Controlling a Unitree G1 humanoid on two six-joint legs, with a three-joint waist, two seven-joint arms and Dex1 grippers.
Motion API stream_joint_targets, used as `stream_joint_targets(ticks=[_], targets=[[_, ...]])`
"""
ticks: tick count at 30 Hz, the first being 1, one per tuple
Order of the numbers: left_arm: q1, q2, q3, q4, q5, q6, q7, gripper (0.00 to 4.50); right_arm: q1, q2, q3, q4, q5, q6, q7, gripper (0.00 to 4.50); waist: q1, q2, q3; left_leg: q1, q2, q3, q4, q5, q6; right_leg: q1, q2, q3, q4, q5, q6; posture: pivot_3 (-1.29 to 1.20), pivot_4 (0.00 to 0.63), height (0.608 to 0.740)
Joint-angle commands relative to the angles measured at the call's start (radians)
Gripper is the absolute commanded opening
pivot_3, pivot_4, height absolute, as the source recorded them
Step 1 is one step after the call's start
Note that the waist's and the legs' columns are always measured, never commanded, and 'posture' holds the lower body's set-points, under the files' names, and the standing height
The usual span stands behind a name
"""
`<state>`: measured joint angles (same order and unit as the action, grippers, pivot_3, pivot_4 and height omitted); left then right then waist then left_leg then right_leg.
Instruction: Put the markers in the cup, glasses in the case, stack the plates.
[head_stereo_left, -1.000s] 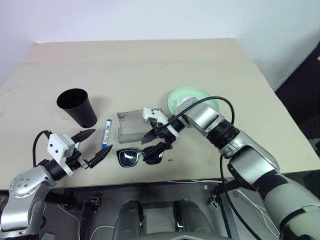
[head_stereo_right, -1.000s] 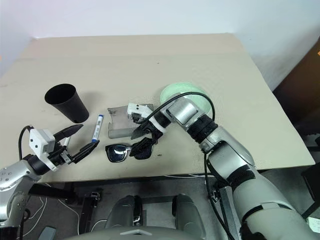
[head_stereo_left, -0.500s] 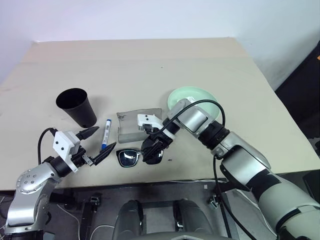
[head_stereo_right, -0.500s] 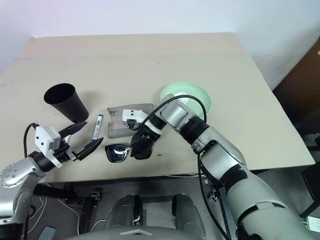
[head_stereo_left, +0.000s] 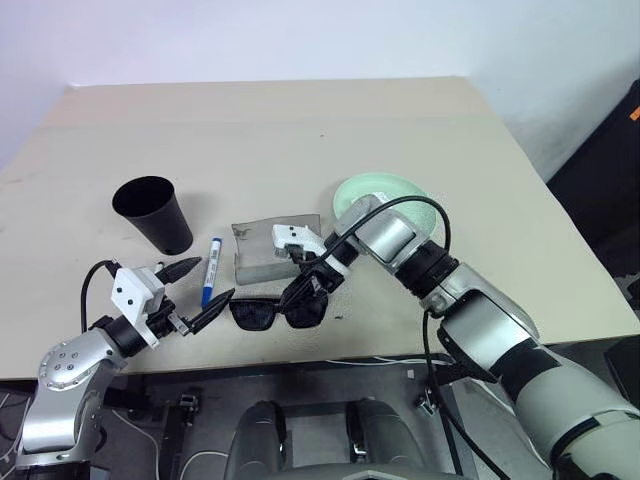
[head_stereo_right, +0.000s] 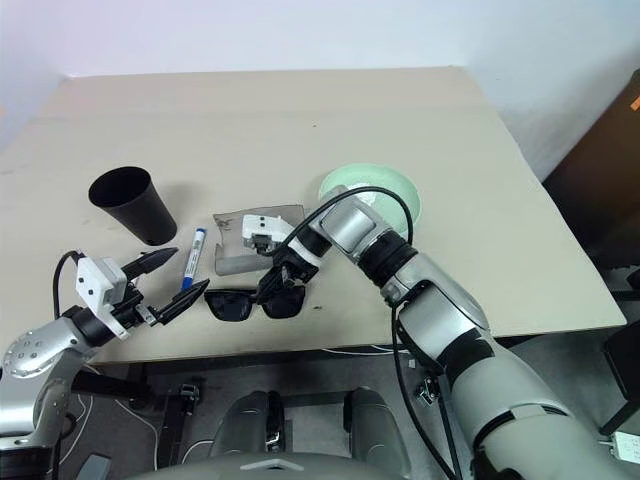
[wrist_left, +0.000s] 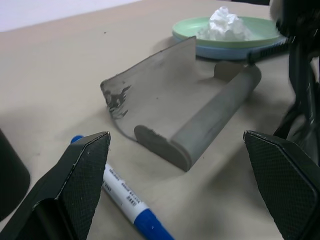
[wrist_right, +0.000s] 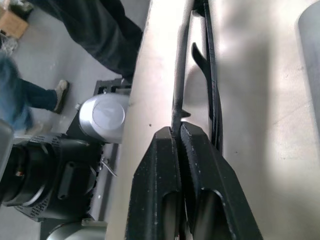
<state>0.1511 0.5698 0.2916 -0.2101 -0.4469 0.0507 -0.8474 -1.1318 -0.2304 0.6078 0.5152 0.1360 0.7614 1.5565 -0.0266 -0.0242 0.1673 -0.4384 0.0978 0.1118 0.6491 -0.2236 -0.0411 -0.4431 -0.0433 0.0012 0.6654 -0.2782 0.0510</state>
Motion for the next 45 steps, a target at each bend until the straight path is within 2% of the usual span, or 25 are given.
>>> stream_joint_targets(ticks=[1, 8, 15, 20, 27, 35, 40, 45], targets=[[0.005, 0.013, 0.024, -0.007, -0.007, -0.020, -0.006, 4.50, -0.063, -0.036, -0.089, -0.076, 0.087, 0.023, 0.054, 0.02, 0.000, 0.000, 0.000, -0.001, 0.000, 0.000, 0.000, 0.000, 0.000, 0.000, 0.000, 0.000, 0.000, 0.000, 0.000, 0.00, 0.150, 0.726], [0.054, 0.024, 0.070, -0.011, -0.010, -0.026, -0.001, 4.50, -0.178, -0.035, -0.186, 0.119, 0.081, -0.119, 0.047, 0.02, -0.015, 0.000, 0.000, -0.003, 0.000, 0.000, -0.001, 0.000, 0.000, -0.002, 0.002, -0.001, -0.001, 0.000, 0.001, 0.00, 0.150, 0.726], [0.089, 0.018, 0.099, -0.049, -0.017, -0.016, 0.021, 4.50, -0.268, 0.053, -0.240, 0.434, -0.018, -0.515, -0.061, 0.02, -0.019, 0.000, 0.000, -0.003, 0.000, 0.000, -0.001, 0.000, 0.000, -0.002, 0.002, -0.001, -0.001, 0.000, 0.001, 0.00, 0.150, 0.726], [0.120, 0.011, 0.105, -0.103, -0.021, 0.002, 0.046, 4.50, -0.269, 0.129, -0.221, 0.591, -0.116, -0.681, -0.122, 0.02, -0.019, 0.001, 0.000, -0.003, 0.000, 0.000, -0.001, 0.000, 0.000, -0.002, 0.001, -0.001, -0.001, 0.000, 0.002, 0.00, 0.150, 0.726], [0.146, 0.001, 0.099, -0.146, -0.021, 0.015, 0.073, 4.50, -0.241, 0.177, -0.202, 0.681, -0.229, -0.767, -0.164, 0.02, -0.019, 0.001, 0.000, -0.003, 0.000, 0.000, -0.001, 0.000, 0.000, -0.002, 0.001, -0.001, 0.000, 0.000, 0.001, 0.00, 0.150, 0.726], [0.157, -0.013, 0.083, -0.149, -0.011, 0.006, 0.086, 4.50, -0.237, 0.197, -0.198, 0.704, -0.291, -0.752, -0.126, 0.02, -0.020, 0.000, 0.000, -0.003, 0.001, 0.000, -0.001, 0.000, 0.000, -0.002, 0.000, -0.001, 0.000, 0.000, 0.001, 0.00, 0.150, 0.726], [0.154, -0.018, 0.078, -0.135, -0.006, -0.004, 0.082, 4.50, -0.252, 0.208, -0.216, 0.715, -0.305, -0.732, -0.131, 1.41, -0.020, 0.001, 0.000, -0.003, 0.001, 0.000, -0.001, 0.000, 0.000, -0.002, 0.000, -0.001, 0.000, 0.000, 0.001, 0.00, 0.150, 0.726], [0.152, -0.023, 0.077, -0.117, -0.002, -0.017, 0.074, 4.50, -0.270, 0.213, -0.241, 0.725, -0.309, -0.714, -0.166, 3.22, -0.020, 0.001, 0.000, -0.003, 0.001, 0.000, -0.001, 0.000, 0.000, -0.002, 0.000, -0.001, 0.000, 0.000, 0.001, 0.00, 0.150, 0.726]])
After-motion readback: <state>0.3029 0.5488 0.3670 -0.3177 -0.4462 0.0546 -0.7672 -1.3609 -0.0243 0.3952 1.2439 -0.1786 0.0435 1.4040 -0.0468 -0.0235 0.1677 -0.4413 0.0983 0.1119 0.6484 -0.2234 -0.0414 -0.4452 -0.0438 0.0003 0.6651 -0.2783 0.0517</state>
